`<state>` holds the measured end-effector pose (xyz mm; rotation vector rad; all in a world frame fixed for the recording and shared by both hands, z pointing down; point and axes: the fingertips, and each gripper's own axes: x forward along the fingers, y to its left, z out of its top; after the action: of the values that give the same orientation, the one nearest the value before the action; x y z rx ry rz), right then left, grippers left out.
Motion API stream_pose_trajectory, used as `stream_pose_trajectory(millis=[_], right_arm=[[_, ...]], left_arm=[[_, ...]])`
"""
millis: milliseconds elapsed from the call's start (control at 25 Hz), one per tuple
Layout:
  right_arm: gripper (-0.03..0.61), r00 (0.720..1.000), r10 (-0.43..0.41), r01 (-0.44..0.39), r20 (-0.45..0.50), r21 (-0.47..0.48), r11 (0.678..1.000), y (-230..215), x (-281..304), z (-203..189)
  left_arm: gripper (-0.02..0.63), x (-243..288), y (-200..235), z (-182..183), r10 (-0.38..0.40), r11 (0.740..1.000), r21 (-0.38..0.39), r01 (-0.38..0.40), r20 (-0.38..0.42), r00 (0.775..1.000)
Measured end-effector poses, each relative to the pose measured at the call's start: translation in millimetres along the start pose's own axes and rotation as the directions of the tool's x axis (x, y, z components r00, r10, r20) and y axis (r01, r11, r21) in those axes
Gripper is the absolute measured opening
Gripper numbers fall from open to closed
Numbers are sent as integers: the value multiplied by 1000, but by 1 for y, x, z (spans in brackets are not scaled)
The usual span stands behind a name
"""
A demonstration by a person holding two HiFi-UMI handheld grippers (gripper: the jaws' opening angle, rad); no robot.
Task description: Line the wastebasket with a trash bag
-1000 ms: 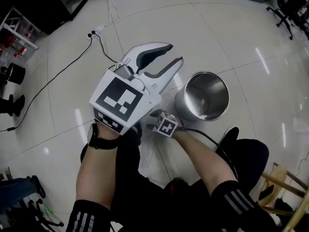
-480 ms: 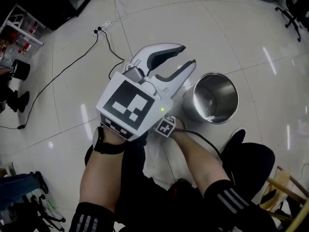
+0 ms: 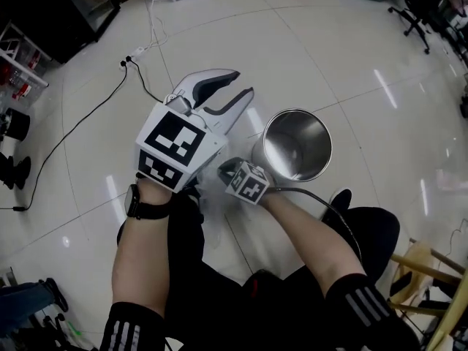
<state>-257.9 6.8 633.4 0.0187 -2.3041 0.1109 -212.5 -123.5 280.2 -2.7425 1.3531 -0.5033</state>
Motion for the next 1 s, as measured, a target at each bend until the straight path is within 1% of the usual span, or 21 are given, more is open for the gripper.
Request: stream_pose_trajectory(millis=[80,280,400,560,760,880,1000], right_arm=[[6,999,-24,24,30,-13,1000,-6,-24,11],[6,988,-99,99,117,2,995,-28,-92,42],[6,976,-151,153,155,0,988,-44,-139,53],[6,956,-208,205,208,39,978,-67,-200,64],[6,928,-279,260,246,107,960,-100,-277,59],[6,918,-296,261,264,159,952,-113,-317,45],[6,908,-307,257,284,201,945,-124,-353,30]], left_arm=[[120,1,2,-4,8,1000,-3,-8,-13,1000],[126,1,10,-16,26,1000,-14,-27,-56,998],[134,4,7,-20,17,1000,-23,-18,-74,997],[152,10,3,-25,-8,1000,-30,5,-105,994],[187,18,0,-39,-36,999,-34,31,-175,984],[198,23,-2,-52,-36,999,-26,31,-229,973],[198,30,-1,-65,-21,1000,-1,22,-298,954]])
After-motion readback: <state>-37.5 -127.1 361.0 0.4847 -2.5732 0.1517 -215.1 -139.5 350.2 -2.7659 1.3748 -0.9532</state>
